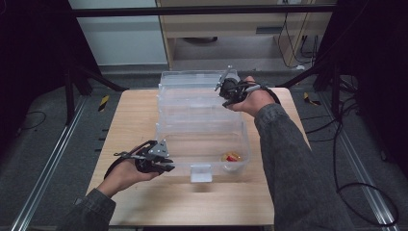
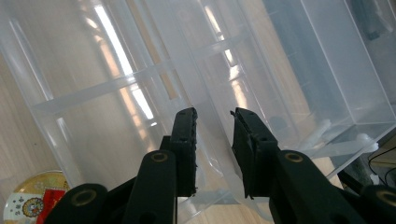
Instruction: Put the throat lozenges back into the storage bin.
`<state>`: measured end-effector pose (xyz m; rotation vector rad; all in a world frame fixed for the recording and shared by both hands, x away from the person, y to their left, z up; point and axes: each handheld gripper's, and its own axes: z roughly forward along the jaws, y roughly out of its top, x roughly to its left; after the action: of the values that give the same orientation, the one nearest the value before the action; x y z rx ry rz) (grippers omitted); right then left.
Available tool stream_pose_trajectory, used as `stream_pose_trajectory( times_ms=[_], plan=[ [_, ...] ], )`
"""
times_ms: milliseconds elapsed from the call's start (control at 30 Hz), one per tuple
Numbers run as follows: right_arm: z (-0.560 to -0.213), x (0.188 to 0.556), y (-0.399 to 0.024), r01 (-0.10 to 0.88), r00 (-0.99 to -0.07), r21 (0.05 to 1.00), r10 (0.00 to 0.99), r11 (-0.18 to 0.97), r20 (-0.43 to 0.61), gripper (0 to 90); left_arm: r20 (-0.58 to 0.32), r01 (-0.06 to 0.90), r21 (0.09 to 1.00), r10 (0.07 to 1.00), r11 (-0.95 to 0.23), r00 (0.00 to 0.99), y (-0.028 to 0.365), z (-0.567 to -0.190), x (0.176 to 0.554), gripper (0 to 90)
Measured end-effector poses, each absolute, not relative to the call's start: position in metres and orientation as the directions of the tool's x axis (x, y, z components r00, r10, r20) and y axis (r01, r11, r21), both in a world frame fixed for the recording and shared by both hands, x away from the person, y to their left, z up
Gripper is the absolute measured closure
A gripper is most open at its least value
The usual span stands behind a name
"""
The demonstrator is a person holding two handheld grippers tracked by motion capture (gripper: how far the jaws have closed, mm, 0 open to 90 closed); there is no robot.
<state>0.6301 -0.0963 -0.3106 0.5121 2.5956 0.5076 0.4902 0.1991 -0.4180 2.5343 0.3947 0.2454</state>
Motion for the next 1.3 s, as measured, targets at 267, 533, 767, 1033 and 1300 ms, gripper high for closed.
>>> stream_pose_trajectory(
  times_ms=[267, 533, 767, 1033, 1300],
  plan=[
    [-0.31, 0.631, -0.096, 0.273, -0.833, 0.424, 0.433, 0.863, -0.345, 71.7, 0.075, 0.243, 0.571, 0.345, -0.784, 0.936, 0.203, -0.419, 0.493, 73.5],
    [-0.311, 0.632, -0.095, 0.27, -0.834, 0.426, 0.431, 0.864, -0.345, 71.4, 0.065, 0.239, 0.557, 0.329, -0.795, 0.942, 0.199, -0.422, 0.496, 72.2],
    [-0.31, 0.632, -0.095, 0.27, -0.835, 0.423, 0.43, 0.865, -0.345, 71.7, 0.07, 0.245, 0.533, 0.331, -0.81, 0.941, 0.194, -0.427, 0.497, 72.4],
    [-0.309, 0.631, -0.094, 0.266, -0.844, 0.421, 0.42, 0.867, -0.332, 73.9, 0.07, 0.265, 0.535, 0.354, -0.802, 0.933, 0.192, -0.426, 0.494, 72.0],
    [-0.306, 0.627, -0.092, 0.263, -0.85, 0.406, 0.41, 0.875, -0.332, 76.0, 0.076, 0.266, 0.539, 0.361, -0.799, 0.93, 0.191, -0.427, 0.492, 71.9]
  ],
)
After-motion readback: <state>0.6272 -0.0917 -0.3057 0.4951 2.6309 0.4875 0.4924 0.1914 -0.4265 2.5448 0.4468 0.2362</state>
